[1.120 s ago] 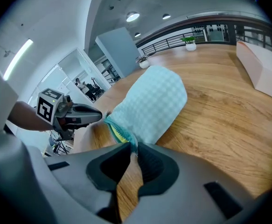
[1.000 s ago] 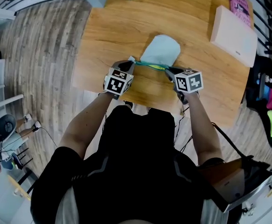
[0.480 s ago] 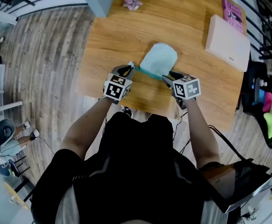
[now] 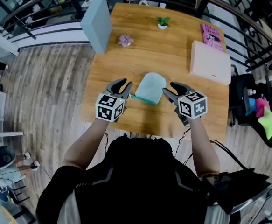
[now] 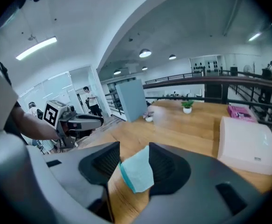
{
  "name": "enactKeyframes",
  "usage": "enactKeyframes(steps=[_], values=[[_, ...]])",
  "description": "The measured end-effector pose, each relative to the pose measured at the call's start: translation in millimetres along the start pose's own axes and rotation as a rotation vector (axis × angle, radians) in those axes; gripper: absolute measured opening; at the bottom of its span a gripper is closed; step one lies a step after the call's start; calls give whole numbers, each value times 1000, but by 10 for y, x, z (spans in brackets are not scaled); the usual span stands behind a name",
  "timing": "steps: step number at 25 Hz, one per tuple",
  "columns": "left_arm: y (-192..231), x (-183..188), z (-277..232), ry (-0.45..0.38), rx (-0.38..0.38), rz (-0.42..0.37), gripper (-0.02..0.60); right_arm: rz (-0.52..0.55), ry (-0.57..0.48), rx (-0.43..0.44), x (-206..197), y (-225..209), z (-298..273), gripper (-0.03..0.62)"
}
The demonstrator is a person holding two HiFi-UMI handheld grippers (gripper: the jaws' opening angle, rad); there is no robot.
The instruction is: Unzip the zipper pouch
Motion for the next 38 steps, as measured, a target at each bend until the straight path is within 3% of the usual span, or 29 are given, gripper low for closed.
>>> enactKeyframes(steps=[8, 17, 20, 24, 28, 33, 38], values=[[-344, 822, 570, -226, 0, -45, 110, 107, -225, -109, 638, 105, 845, 198], [-688, 1255, 955, -324, -41, -114, 109, 163, -387, -200, 982, 263, 1461, 147], [-824, 1309, 1017, -340, -55, -106, 85, 176, -428, -230, 1035, 310, 1611, 97], [-907, 1318, 1116, -378, -66, -96, 34, 184, -478, -346, 1066, 332, 1751, 17], [-905, 1317, 1155, -365, -22, -82, 29, 166, -478, -332, 1062, 322, 1780, 9], [-863, 1333, 1155, -341, -20, -17, 29, 184, -453, -311, 1066, 303, 1720, 8], [-887, 1346, 1135, -338, 13, -26, 29, 196, -431, -297, 1057, 280, 1667, 8]])
Point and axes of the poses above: the fingertips, and each gripper's own axes: z backward along the fingers, y to its left, x out of its top, the point moved 10 cm from there along z, backward along the fingers, and after that the axes turned 10 degrees about z, right-handed, at the moved point
